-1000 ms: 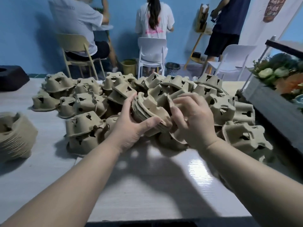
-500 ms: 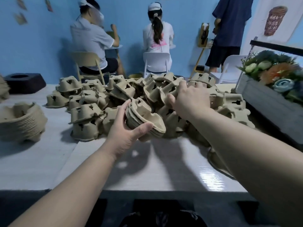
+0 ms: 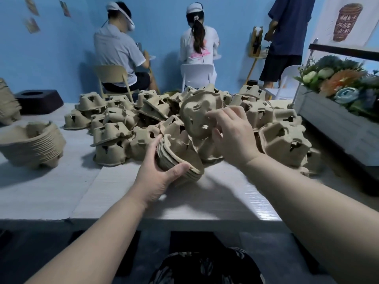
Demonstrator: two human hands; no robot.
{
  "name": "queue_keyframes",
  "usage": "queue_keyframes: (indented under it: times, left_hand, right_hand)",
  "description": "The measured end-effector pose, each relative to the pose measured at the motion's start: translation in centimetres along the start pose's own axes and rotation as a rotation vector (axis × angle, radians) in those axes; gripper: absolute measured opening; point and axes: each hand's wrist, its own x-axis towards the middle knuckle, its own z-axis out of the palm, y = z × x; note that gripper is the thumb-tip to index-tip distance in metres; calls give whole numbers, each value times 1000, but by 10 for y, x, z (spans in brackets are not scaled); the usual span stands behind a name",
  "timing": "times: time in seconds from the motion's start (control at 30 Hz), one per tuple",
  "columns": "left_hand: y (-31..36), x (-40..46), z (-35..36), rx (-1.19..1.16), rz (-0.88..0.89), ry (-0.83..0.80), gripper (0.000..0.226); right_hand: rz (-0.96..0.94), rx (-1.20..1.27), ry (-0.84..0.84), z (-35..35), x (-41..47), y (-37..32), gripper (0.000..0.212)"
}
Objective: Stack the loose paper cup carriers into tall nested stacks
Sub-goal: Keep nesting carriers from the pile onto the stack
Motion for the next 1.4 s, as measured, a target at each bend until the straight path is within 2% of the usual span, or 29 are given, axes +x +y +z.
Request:
queue_keyframes:
  times: [0.07, 0.17, 0.27, 0.4, 0.5, 0.6, 0.67, 0.73, 0.93, 1.07, 1.17, 1.27, 1.4]
  left_hand:
    - [-2, -6, 1, -4, -4, 6, 129]
    - [-4, -13, 4, -15, 6, 30, 109]
    - [-5, -17, 3, -26, 11, 29, 104]
    - [-4, -22, 0, -18, 27, 25, 128]
    - [-6, -22, 0, -17, 38, 30, 132]
    - [-8, -21, 0, 7, 41, 26, 129]
    - [-10, -22, -1, 15, 43, 32, 124]
    - [-11, -21, -2, 19, 49, 36, 116]
    - [-11, -20, -3, 34, 38, 29, 118]
    - [-10, -19, -3, 31, 43, 26, 114]
    - [-11, -20, -2, 42, 45, 25, 109]
    - [-10, -21, 0, 45, 49, 30, 110]
    - [-11, -20, 0, 64, 55, 42, 112]
  right_hand:
    - [-56, 44, 32, -3, -8, -5, 23]
    - [-77, 101, 57, -7, -21, -14, 15]
    - [17, 160, 31, -12, -31, -24, 33]
    - [129, 223, -74, -17, -45, -33, 61]
    - [167, 146, -147, -17, -50, -35, 71]
    - [112, 34, -57, -13, -53, -35, 49]
    - [114, 82, 36, -10, -54, -36, 26]
    - [124, 120, 72, -9, -57, -36, 15]
    - [192, 209, 89, -19, -65, -29, 20]
    - [212, 255, -33, -14, -77, -26, 19]
    - [202, 188, -149, -8, -85, -26, 11]
    - [133, 71, -180, -6, -85, -26, 7]
    - [87, 102, -209, -10, -85, -34, 29]
